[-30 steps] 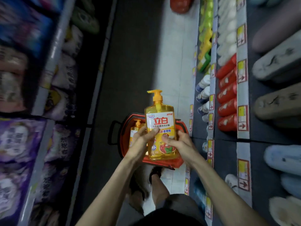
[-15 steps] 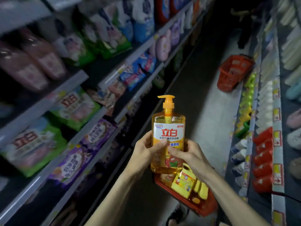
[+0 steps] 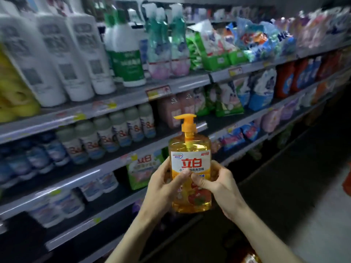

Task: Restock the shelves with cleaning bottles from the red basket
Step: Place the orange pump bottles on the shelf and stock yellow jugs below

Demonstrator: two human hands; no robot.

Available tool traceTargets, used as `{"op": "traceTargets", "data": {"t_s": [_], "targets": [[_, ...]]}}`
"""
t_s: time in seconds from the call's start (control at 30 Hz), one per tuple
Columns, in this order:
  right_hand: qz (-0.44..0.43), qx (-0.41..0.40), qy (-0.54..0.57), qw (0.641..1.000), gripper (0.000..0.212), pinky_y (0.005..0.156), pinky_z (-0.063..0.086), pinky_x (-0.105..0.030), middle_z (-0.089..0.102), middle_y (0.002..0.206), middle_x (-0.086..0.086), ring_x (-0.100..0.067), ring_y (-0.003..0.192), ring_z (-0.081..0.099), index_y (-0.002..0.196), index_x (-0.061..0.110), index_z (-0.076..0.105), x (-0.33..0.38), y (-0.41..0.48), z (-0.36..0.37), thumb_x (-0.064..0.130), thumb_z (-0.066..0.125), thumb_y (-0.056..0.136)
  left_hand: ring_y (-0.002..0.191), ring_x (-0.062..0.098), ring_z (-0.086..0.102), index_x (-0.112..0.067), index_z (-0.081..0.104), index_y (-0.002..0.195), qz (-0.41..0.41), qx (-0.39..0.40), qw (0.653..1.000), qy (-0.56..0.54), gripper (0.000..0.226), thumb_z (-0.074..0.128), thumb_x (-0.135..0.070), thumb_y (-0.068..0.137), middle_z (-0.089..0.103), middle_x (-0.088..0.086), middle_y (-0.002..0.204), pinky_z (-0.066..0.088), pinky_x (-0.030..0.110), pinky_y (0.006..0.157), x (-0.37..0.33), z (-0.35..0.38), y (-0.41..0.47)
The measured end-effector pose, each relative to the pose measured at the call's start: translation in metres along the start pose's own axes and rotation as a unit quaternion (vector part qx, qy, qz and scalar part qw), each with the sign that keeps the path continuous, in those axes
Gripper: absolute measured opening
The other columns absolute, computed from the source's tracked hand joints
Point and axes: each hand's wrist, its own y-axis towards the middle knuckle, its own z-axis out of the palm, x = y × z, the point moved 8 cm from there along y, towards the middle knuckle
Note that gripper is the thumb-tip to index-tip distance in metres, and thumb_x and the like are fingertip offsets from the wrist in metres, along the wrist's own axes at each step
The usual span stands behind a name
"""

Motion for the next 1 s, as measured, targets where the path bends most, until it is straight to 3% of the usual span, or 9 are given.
{"op": "traceTargets", "data": {"t_s": [0.2, 0.47, 0.57, 0.67, 0.87, 1.0], "targets": [[-0.043, 0.138, 0.023, 0.989, 0.045, 0.101, 0.058, -0.053, 0.079, 0.118, 0.0, -0.019, 0.112, 0.075, 0.128, 0.024, 0.071, 0.043, 0.031, 0.108, 0.037, 0.083, 0.088, 0.117, 0.016, 0.073, -0.031, 0.064, 0.135, 0.039, -0.135, 0.988, 0.068, 0.036, 0.068, -0.035, 0.099, 0.076, -0.005, 0.125, 0.062, 0.043, 0.097, -0.053, -0.095, -0.037], [-0.075, 0.351, 0.069, 0.931, 0.055, 0.094, 0.061, -0.056, 0.079, 0.12, -0.004, -0.026, 0.11, 0.076, 0.13, 0.019, 0.066, 0.089, 0.027, 0.255, 0.041, 0.086, 0.084, 0.13, 0.022, 0.065, -0.034, 0.052, 0.148, 0.048, -0.274, 0.955, 0.106, 0.063, 0.08, -0.039, 0.093, 0.067, 0.0, 0.139, 0.06, 0.046, 0.101, -0.092, -0.195, -0.123], [-0.103, 0.4, 0.072, 0.908, 0.058, 0.092, 0.062, -0.054, 0.08, 0.116, -0.002, -0.023, 0.107, 0.078, 0.129, 0.017, 0.066, 0.109, 0.01, 0.309, 0.041, 0.088, 0.08, 0.132, 0.025, 0.063, -0.034, 0.05, 0.15, 0.059, -0.338, 0.931, 0.125, 0.067, 0.081, -0.045, 0.091, 0.067, 0.0, 0.141, 0.059, 0.048, 0.102, -0.104, -0.23, -0.162], [-0.12, 0.446, 0.072, 0.884, 0.065, 0.089, 0.063, -0.054, 0.08, 0.115, 0.0, -0.022, 0.106, 0.078, 0.129, 0.018, 0.065, 0.126, -0.016, 0.364, 0.048, 0.089, 0.076, 0.127, 0.021, 0.067, -0.028, 0.05, 0.151, 0.081, -0.4, 0.901, 0.147, 0.06, 0.077, -0.034, 0.097, 0.069, 0.0, 0.138, 0.062, 0.043, 0.096, -0.122, -0.26, -0.205], [-0.156, 0.518, 0.071, 0.838, 0.052, 0.079, 0.067, -0.043, 0.081, 0.109, 0.005, -0.018, 0.098, 0.079, 0.129, 0.02, 0.063, 0.164, -0.083, 0.472, 0.033, 0.085, 0.084, 0.124, 0.025, 0.07, -0.025, 0.048, 0.152, 0.103, -0.482, 0.855, 0.162, 0.06, 0.074, -0.024, 0.099, 0.072, 0.004, 0.135, 0.062, 0.05, 0.096, -0.16, -0.324, -0.299], [-0.178, 0.546, 0.082, 0.815, 0.05, 0.074, 0.066, -0.037, 0.081, 0.108, 0.006, -0.016, 0.096, 0.079, 0.129, 0.019, 0.062, 0.187, -0.129, 0.541, 0.028, 0.084, 0.085, 0.12, 0.018, 0.071, -0.028, 0.049, 0.15, 0.114, -0.506, 0.831, 0.2, 0.058, 0.071, -0.023, 0.097, 0.074, -0.001, 0.131, 0.063, 0.04, 0.091, -0.188, -0.371, -0.361]]}}
